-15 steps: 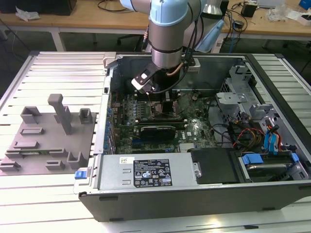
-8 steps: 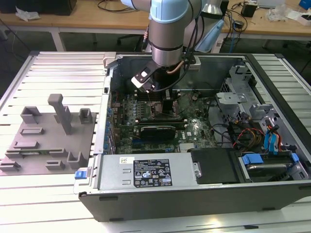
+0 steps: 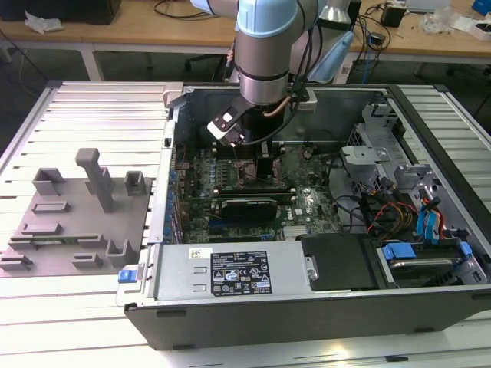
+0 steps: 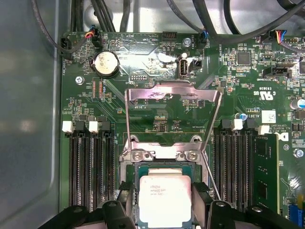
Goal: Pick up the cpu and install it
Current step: 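Place the cpu into insertion slot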
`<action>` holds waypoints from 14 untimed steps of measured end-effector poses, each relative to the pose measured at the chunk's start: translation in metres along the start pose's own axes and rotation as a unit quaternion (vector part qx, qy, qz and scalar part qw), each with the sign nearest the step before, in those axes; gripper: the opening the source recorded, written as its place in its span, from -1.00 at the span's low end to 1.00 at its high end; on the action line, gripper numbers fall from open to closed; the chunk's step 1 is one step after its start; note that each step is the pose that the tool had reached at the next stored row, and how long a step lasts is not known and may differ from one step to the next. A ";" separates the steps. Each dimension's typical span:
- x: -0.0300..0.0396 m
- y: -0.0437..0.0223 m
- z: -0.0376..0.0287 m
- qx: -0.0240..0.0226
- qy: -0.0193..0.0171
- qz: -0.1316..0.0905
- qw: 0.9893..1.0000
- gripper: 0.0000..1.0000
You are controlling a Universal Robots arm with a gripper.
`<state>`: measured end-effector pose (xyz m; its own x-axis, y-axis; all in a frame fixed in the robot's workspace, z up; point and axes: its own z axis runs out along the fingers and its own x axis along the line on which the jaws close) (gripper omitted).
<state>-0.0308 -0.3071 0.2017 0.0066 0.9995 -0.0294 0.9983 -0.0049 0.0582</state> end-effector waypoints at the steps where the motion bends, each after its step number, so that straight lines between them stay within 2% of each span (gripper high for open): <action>1: 0.0000 0.0000 0.0000 0.000 0.000 0.000 1.000 0.23; 6: 0.0000 0.0000 0.0001 0.000 0.000 0.000 1.000 0.23; 7: -0.0001 0.0000 0.0001 0.000 0.000 0.000 1.000 0.20; 9: 0.0000 0.0000 0.0003 0.000 0.000 0.000 1.000 0.01; 14: 0.0000 0.0000 0.0005 0.000 0.000 0.000 1.000 0.01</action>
<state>-0.0308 -0.3071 0.2012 0.0066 0.9995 -0.0295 0.9983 -0.0049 0.0582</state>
